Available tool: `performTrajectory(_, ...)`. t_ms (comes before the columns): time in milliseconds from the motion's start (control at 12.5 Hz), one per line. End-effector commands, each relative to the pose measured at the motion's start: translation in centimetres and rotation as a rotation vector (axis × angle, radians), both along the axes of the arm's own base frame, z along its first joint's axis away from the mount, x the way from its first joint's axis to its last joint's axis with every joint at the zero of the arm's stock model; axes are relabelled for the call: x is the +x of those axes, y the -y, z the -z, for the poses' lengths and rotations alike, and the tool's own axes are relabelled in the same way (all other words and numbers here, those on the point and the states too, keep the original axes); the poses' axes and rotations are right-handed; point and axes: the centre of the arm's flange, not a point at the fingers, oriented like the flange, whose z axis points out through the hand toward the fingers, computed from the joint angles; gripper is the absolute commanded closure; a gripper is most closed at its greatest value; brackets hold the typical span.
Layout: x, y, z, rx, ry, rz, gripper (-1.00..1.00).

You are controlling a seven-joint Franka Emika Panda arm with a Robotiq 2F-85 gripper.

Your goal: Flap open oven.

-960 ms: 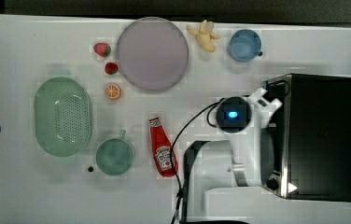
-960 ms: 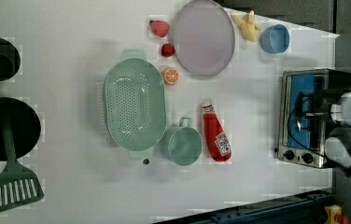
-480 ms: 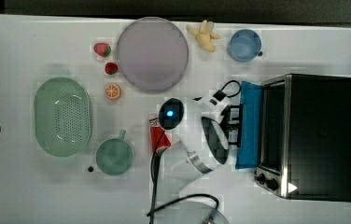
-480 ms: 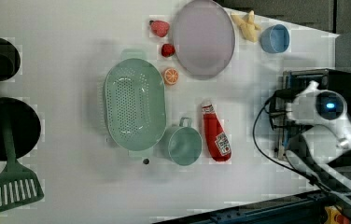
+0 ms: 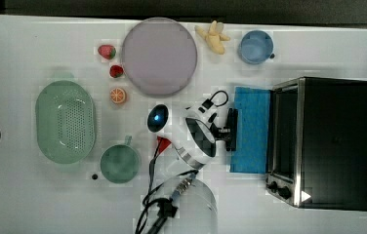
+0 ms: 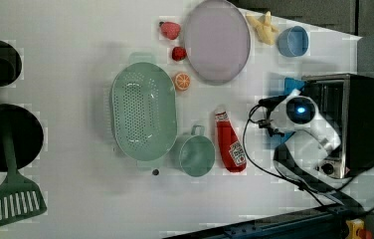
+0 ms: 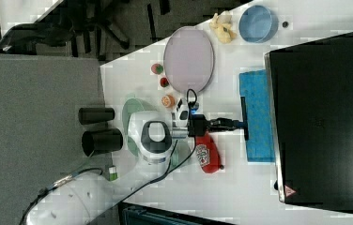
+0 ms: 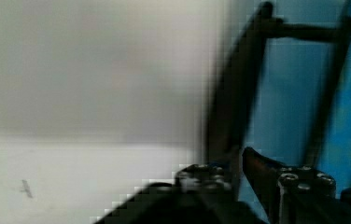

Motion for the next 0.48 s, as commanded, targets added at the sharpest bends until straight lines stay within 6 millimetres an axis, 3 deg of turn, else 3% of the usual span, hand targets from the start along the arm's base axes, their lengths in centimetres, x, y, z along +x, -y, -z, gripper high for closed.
performTrajectory(80, 2.6, 0.3, -2.3, 0.002, 0.122, 0.059, 0.65)
performTrajectory(240, 3.9, -0.1, -5.2, 0.048, 0.191, 0.117, 0.65)
performTrajectory(480, 5.9, 0.1, -13.5, 0.212, 0.357, 0.382, 0.65)
